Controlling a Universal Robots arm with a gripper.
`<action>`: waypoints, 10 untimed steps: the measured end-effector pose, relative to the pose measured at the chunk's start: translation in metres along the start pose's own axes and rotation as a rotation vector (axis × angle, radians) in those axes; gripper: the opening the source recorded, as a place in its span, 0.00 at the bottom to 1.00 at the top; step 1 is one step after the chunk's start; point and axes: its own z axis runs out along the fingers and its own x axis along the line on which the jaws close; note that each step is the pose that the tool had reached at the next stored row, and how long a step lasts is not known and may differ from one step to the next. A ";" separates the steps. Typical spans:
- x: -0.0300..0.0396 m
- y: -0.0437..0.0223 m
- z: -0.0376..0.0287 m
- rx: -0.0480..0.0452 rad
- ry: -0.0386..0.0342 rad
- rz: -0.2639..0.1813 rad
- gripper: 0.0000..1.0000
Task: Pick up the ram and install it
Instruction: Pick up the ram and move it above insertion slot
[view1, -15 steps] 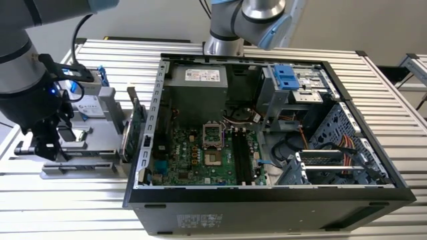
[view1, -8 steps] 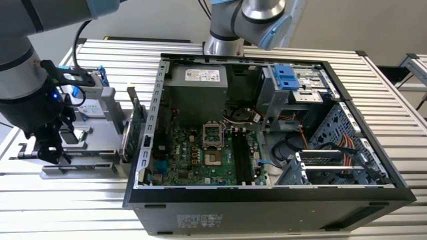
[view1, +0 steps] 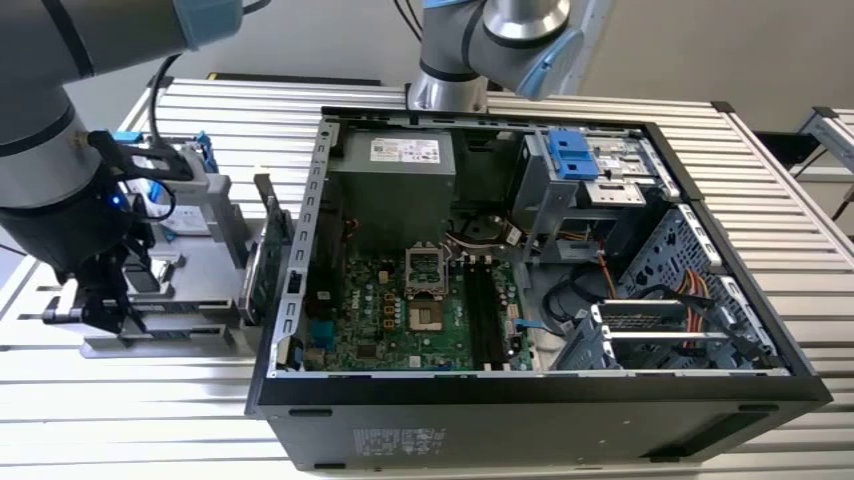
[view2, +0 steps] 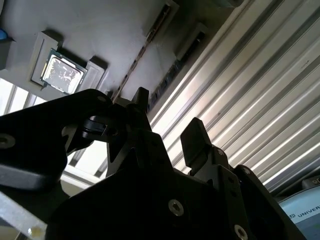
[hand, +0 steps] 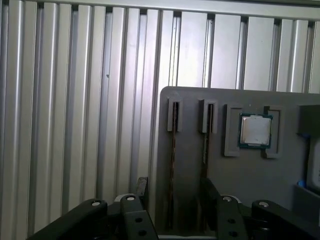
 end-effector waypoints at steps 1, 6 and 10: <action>-0.0001 0.0000 0.0012 0.0000 0.0000 0.000 1.00; -0.0009 -0.0003 0.0076 -0.0001 0.0000 0.000 1.00; -0.0018 -0.0005 0.0128 -0.0001 0.0000 0.000 1.00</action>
